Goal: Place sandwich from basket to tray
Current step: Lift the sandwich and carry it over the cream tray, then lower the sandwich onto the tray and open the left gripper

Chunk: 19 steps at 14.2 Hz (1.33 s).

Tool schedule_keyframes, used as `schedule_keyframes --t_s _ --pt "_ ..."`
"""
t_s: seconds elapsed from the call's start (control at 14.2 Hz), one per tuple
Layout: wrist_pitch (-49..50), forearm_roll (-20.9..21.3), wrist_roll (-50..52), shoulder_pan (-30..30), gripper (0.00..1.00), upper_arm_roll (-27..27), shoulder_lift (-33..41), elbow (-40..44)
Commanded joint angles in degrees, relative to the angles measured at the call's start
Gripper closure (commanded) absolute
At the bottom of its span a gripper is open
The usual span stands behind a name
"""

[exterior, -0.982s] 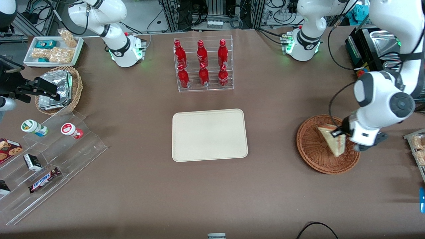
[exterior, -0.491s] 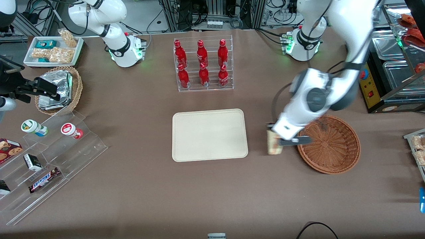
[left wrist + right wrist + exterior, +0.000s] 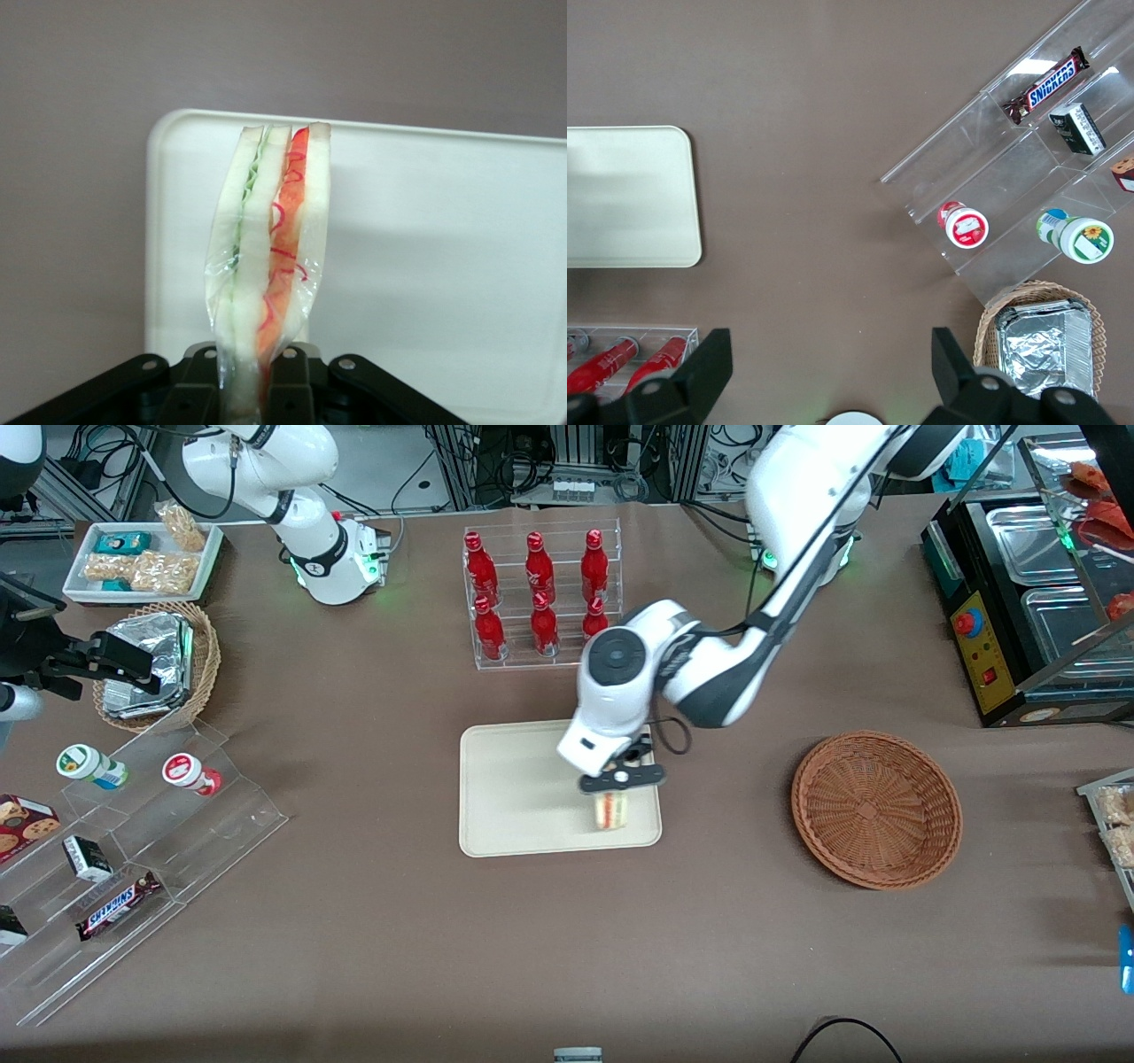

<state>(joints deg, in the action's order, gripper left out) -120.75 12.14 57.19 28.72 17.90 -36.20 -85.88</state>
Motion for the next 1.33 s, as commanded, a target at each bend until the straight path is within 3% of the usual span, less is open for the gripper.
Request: schedule_keyframes --t_s 0.0,0.35,0.49,0.56,0.63,0.91,1.12,1.26 --pt "3.0 1.5 2.8 3.6 1.00 -0.7 -6.9 9.5" --pt "2.5 1.5 4.8 7.3 1.00 -0.8 -14.1 14.2" --pt "2.4 1.6 5.4 7.9 0.92 -0.9 -14.8 14.3" --pt "2.4 1.5 5.7 7.9 0.63 -0.9 -14.6 14.4" --pt "2.5 1.6 7.5 7.8 0.01 -0.9 -14.3 14.2" --pt "5.7 4.6 9.6 7.6 0.00 -0.9 -8.9 13.2" --pt "11.2 4.0 9.8 5.6 0.00 -0.9 0.0 8.4" --pt "15.4 3.8 8.9 0.1 0.00 -0.5 4.6 5.4"
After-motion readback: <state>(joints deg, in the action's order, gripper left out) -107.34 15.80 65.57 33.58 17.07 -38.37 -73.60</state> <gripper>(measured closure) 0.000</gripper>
